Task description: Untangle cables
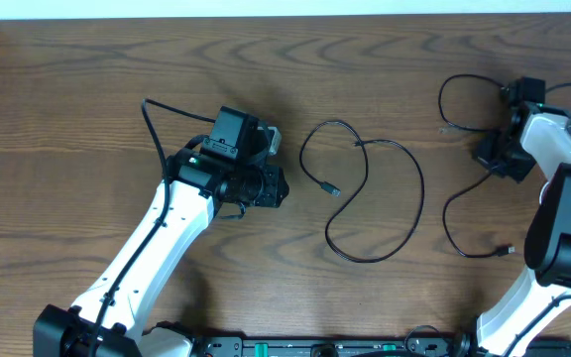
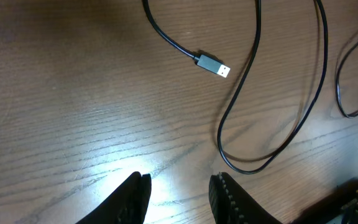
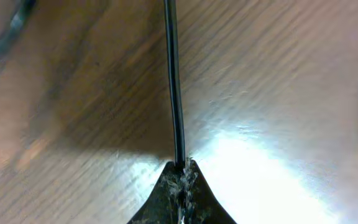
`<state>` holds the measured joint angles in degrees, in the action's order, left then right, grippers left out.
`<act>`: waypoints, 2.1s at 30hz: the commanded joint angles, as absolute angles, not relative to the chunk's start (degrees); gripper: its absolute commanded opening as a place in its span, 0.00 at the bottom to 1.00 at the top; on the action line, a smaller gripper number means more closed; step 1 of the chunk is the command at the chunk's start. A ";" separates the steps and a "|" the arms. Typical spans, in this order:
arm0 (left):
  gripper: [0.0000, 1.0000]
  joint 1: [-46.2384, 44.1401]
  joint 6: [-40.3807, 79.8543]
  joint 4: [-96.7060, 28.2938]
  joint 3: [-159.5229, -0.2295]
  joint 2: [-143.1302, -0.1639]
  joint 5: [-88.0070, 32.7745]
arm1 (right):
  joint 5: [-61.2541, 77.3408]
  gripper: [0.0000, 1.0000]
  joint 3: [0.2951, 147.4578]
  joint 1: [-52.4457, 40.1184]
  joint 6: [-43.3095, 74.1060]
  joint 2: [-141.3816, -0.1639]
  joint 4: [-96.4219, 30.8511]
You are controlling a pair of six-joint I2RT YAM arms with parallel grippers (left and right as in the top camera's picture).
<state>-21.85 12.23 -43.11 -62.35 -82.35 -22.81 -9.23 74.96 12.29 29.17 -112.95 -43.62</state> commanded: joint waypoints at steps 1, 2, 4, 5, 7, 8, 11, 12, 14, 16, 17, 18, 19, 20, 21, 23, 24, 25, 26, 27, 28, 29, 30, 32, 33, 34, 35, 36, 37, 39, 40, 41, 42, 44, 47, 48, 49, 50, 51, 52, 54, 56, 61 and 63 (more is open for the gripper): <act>0.37 -21.61 12.78 -43.27 -63.22 -82.63 -23.33 | -15.94 0.01 80.25 15.27 26.92 -104.36 -45.08; 0.37 -21.61 12.78 -43.27 -63.22 -82.63 -23.33 | -17.52 0.01 81.36 16.71 26.89 -101.58 -45.30; 0.37 -21.61 12.78 -43.27 -63.22 -82.63 -23.33 | -18.87 0.01 82.46 18.94 26.92 -97.93 -45.28; 0.37 -21.61 12.78 -43.27 -63.22 -82.63 -23.31 | -19.29 0.01 82.89 20.23 26.92 -96.20 -45.23; 0.37 -21.61 12.78 -43.24 -63.22 -82.63 -23.33 | -19.62 0.01 83.50 23.55 26.96 -92.73 -45.06; 0.37 -21.61 12.78 -43.24 -63.22 -82.63 -23.33 | -19.62 0.01 83.53 25.15 27.11 -91.44 -44.97; 0.37 -21.61 12.78 -43.24 -63.22 -82.63 -23.33 | -19.62 0.01 83.53 30.33 27.92 -88.64 -45.23; 0.37 -21.61 12.78 -43.24 -63.22 -82.63 -23.33 | -19.64 0.01 83.53 32.12 28.67 -88.12 -45.56; 0.37 -21.61 12.78 -43.27 -63.22 -82.63 -23.33 | -19.25 0.01 83.53 36.77 30.70 -87.68 -46.57; 0.37 -21.61 12.78 -43.24 -63.22 -82.63 -23.33 | -17.32 0.01 83.50 38.96 30.83 -87.79 -46.70; 0.37 -21.61 12.78 -43.24 -63.22 -82.63 -23.33 | -16.32 0.01 83.46 39.72 30.83 -87.81 -46.70; 0.37 -21.61 12.78 -43.22 -63.22 -82.63 -23.31 | -15.59 0.01 83.46 40.27 30.83 -87.81 -46.70; 0.37 -21.61 12.78 -43.22 -63.22 -82.63 -23.31 | -15.31 0.01 83.46 40.49 30.83 -87.88 -46.65; 0.37 -21.61 12.78 -43.22 -63.22 -82.63 -23.33 | -14.98 0.01 83.46 40.47 30.83 -87.90 -46.46; 0.37 -21.61 12.78 -43.24 -63.22 -82.63 -23.33 | -14.81 0.01 83.46 40.47 30.83 -88.01 -46.26; 0.37 -21.61 12.78 -43.24 -63.22 -82.63 -23.33 | -14.44 0.01 83.46 40.25 30.83 -88.25 -45.87; 0.37 -21.61 12.80 -43.27 -63.22 -82.63 -23.33 | -14.44 0.01 83.46 40.12 30.83 -88.42 -45.71; 0.37 -21.61 12.78 -43.31 -63.22 -82.63 -23.33 | -14.41 0.01 83.46 39.99 30.83 -88.79 -45.65; 0.37 -21.61 12.78 -43.33 -63.22 -82.63 -23.33 | -14.28 0.01 83.46 39.97 30.85 -89.03 -45.65; 0.37 -21.61 12.78 -43.33 -63.22 -82.63 -23.33 | -13.74 0.06 83.46 39.97 30.83 -89.25 -45.63; 0.37 -21.61 12.78 -43.33 -63.22 -82.63 -23.33 | -12.88 0.17 83.46 39.97 30.83 -89.52 -45.63; 0.37 -21.61 12.78 -43.31 -63.22 -82.63 -23.33 | -12.03 0.25 83.46 39.97 30.83 -89.67 -45.63; 0.37 -21.61 12.78 -43.29 -63.22 -82.63 -23.33 | -10.92 0.34 83.46 39.97 30.83 -89.89 -45.65; 0.37 -21.61 12.78 -43.24 -63.22 -82.63 -23.33 | -8.86 0.42 83.46 39.97 30.81 -90.35 -45.65; 0.37 -21.61 12.78 -43.24 -63.22 -82.63 -23.33 | -7.66 0.43 83.46 39.92 30.79 -90.63 -45.65; 0.37 -21.61 12.78 -43.24 -63.22 -82.63 -23.33 | -6.79 0.43 83.46 39.86 30.79 -90.83 -45.67; 0.37 -21.61 12.78 -43.27 -63.22 -82.63 -23.33 | -5.56 0.43 83.46 39.64 30.70 -91.15 -45.69; 0.37 -21.61 12.78 -43.27 -63.22 -82.63 -23.33 | -4.32 0.43 83.46 39.31 30.57 -91.44 -45.71; 0.37 -21.61 12.78 -43.27 -63.22 -82.63 -23.33 | -3.14 0.43 83.46 38.89 30.30 -91.72 -45.71; 0.37 -21.61 12.75 -43.24 -63.22 -82.63 -23.31 | 0.34 0.43 83.46 36.91 28.40 -92.55 -45.91; 0.37 -21.61 12.75 -43.24 -63.22 -82.63 -23.31 | 1.04 0.43 83.46 36.21 27.77 -92.66 -46.06; 0.37 -21.61 12.75 -43.24 -63.22 -82.63 -23.31 | 2.74 0.44 83.46 33.89 25.78 -92.92 -46.26; 0.37 -21.61 12.75 -43.24 -63.22 -82.63 -23.31 | 3.57 0.44 83.44 32.60 24.60 -93.01 -46.30; 0.37 -21.61 12.75 -43.24 -63.22 -82.63 -23.31 | 5.30 0.45 83.44 29.41 21.82 -93.03 -46.30; 0.37 -21.61 12.75 -43.24 -63.22 -82.63 -23.31 | 8.23 0.50 83.42 23.46 15.92 -93.03 -46.83; 0.37 -21.61 12.75 -43.24 -63.22 -82.63 -23.31 | 9.02 0.55 83.18 18.65 12.27 -93.03 -48.03; 0.37 -21.61 12.75 -43.24 -63.22 -82.63 -23.31 | 8.99 0.56 82.96 16.60 11.29 -93.03 -48.60; 0.37 -21.61 12.75 -43.24 -63.22 -82.63 -23.31 | 9.02 0.58 82.65 14.81 10.50 -93.03 -49.04; 0.37 -21.61 12.75 -43.24 -63.22 -82.63 -23.31 | 9.02 0.61 82.30 12.84 9.67 -93.03 -49.54; 0.37 -21.61 12.75 -43.27 -63.22 -82.63 -23.31 | 9.02 0.64 81.91 11.25 8.80 -93.03 -49.98; 0.37 -21.61 12.75 -43.24 -63.22 -82.63 -23.31 | 9.02 0.67 80.51 7.01 7.22 -93.03 -50.35; 0.37 -21.61 12.73 -43.24 -63.22 -82.65 -23.29 | 9.04 0.68 79.07 3.31 6.90 -93.03 -50.19; 0.37 -21.61 12.78 -43.83 -63.11 -82.70 -19.31 | 9.04 0.68 74.19 -6.24 7.01 -93.03 -48.05; 0.37 -21.61 14.11 -44.66 -63.11 -82.74 -16.08 | 9.04 0.68 71.90 -9.87 7.05 -93.03 -46.89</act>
